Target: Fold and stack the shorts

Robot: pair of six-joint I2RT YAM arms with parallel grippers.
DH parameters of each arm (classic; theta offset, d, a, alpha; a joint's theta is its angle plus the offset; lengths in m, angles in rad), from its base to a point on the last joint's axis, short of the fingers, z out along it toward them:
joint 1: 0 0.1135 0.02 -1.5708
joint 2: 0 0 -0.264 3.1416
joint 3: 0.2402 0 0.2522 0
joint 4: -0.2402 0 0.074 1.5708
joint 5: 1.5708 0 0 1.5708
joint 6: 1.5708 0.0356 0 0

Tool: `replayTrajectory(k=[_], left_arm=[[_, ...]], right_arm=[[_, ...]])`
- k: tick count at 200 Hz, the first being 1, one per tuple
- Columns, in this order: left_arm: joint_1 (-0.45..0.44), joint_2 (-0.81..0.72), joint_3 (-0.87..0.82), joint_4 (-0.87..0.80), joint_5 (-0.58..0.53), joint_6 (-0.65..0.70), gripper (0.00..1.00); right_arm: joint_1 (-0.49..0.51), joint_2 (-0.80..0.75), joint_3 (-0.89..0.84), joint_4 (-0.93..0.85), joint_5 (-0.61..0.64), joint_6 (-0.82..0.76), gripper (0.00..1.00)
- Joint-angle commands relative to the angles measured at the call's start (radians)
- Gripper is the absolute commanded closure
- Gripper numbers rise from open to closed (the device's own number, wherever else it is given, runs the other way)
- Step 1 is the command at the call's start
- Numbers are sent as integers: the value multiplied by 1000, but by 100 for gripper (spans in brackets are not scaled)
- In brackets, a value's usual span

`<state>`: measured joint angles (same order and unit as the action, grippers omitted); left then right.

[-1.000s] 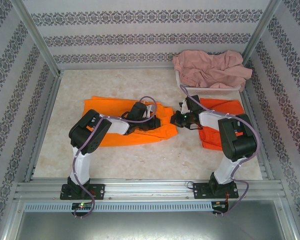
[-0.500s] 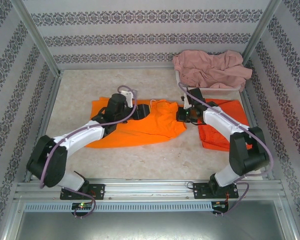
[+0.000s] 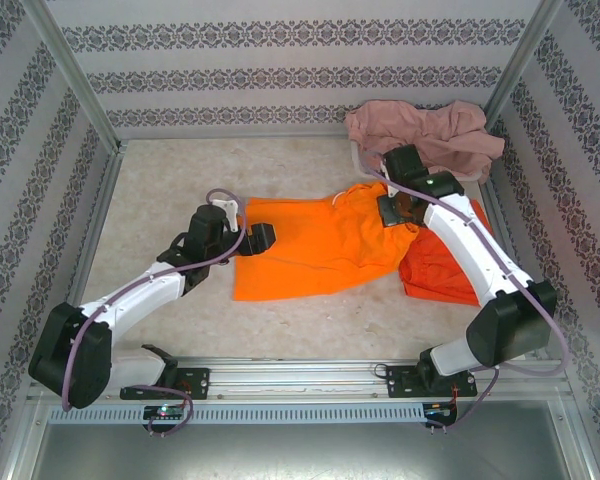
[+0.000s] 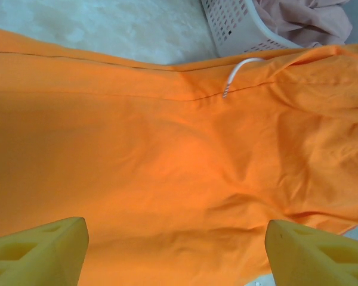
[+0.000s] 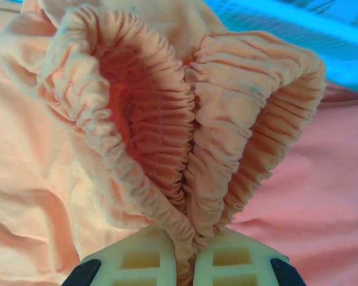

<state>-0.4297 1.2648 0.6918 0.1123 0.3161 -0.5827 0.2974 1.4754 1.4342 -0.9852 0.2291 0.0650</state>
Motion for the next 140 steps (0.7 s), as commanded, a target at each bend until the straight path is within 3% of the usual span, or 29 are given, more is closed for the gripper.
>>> replayTrajectory(k=[1, 59, 140], left_arm=[[10, -16, -21, -2, -1, 14, 22], [11, 67, -31, 62, 43, -17, 27], [-42, 287, -31, 198, 59, -63, 48]], right_arm=[[2, 39, 110, -130, 152, -73, 100], [35, 167, 316, -271, 165, -15, 100], [142, 346, 508, -396, 127, 129, 100]])
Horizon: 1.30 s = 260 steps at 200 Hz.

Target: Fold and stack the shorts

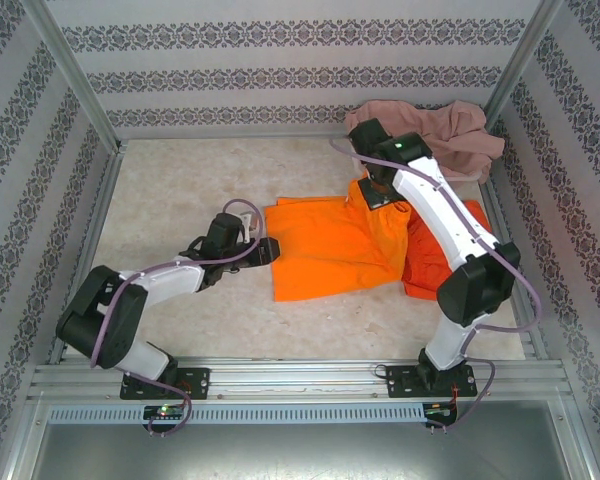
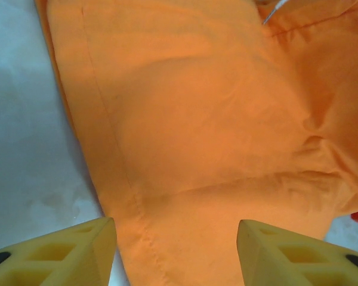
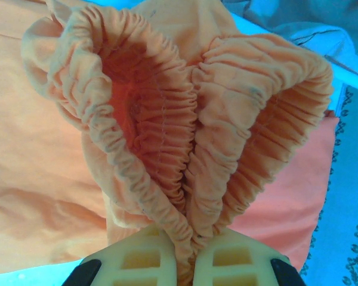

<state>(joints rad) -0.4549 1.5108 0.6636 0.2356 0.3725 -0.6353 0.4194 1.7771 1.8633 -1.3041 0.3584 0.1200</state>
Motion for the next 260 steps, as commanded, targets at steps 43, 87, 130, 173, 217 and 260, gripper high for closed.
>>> replayTrajectory(k=[43, 87, 130, 173, 217, 260], left_arm=[[-42, 135, -15, 122, -4, -26, 56], [-72, 204, -20, 170, 0, -44, 57], [-87, 246, -18, 219, 7, -71, 57], [-91, 252, -15, 228, 10, -77, 57], [-91, 246, -19, 228, 5, -80, 57], [-91, 227, -23, 229, 4, -87, 53]], right_arm=[[57, 112, 178, -110, -50, 150, 100], [93, 169, 251, -105, -118, 229, 100], [150, 247, 330, -81, -179, 275, 100], [199, 348, 392, -67, -237, 304, 98], [232, 431, 402, -26, -315, 329, 94], [252, 500, 399, 38, -401, 345, 72]])
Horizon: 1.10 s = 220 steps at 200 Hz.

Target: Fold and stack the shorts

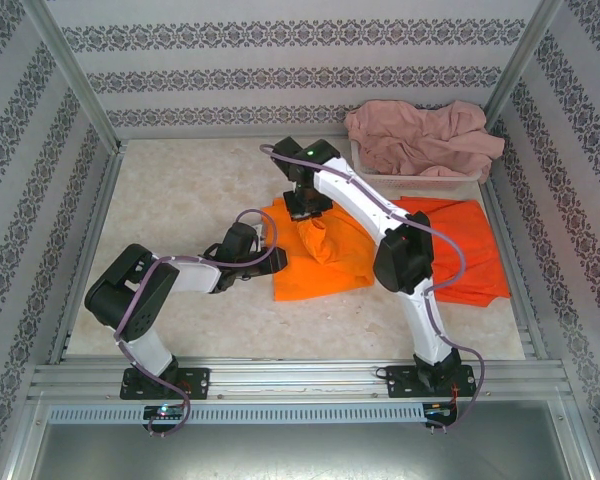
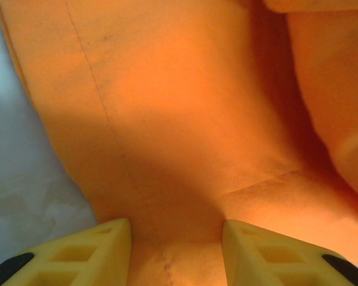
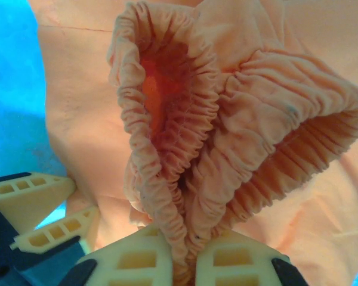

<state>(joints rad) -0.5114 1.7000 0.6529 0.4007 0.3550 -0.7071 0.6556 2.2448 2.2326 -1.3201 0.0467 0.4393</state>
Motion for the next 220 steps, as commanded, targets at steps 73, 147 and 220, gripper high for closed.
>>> replayTrajectory(k=[73, 147, 220], left_arm=[[-33, -344, -172, -27, -134, -57, 28], [13, -519, 32, -279, -76, -9, 15], [116, -135, 332, -267, 166, -53, 29]], right_arm=[[-85, -287, -350, 587, -488, 168, 18], [-238, -694, -972, 1154, -667, 423, 5], [-186, -821, -1356, 1517, -562, 633, 3]])
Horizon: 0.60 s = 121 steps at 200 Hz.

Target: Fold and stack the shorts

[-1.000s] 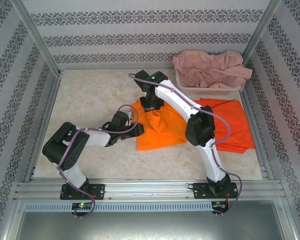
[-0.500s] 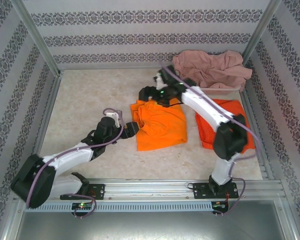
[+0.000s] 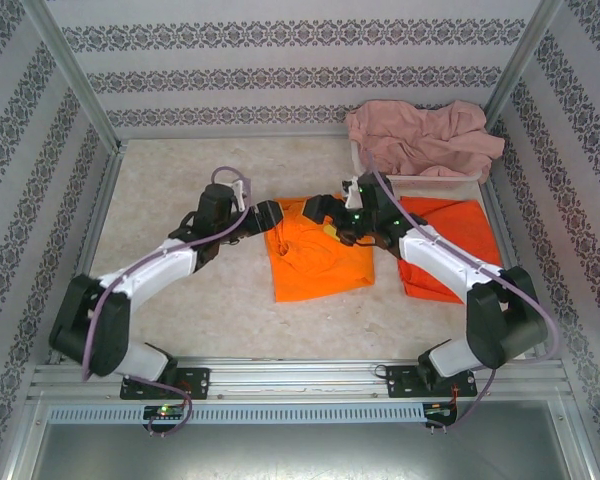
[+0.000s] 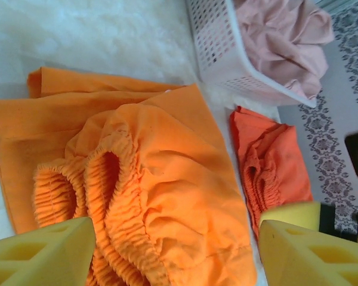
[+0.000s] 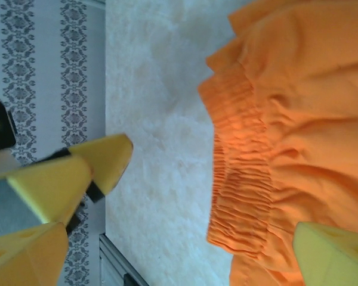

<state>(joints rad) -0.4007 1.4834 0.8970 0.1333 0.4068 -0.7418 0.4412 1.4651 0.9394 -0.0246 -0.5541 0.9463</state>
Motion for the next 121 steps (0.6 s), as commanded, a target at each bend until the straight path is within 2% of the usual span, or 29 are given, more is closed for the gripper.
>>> replayTrajectory(k=[1, 28, 64, 121], left_arm=[[6, 84, 93, 3, 115, -20, 29], [18, 174, 170, 108, 193, -112, 30], [26, 242, 227, 157, 224, -184, 26], [42, 362, 188, 336, 283, -322, 24]], right_arm=[[31, -41, -65, 227, 40, 130, 3], [92, -7, -123, 391, 80, 250, 2], [155, 81, -185, 610, 127, 422, 2], [220, 188, -238, 741, 214, 534, 3]])
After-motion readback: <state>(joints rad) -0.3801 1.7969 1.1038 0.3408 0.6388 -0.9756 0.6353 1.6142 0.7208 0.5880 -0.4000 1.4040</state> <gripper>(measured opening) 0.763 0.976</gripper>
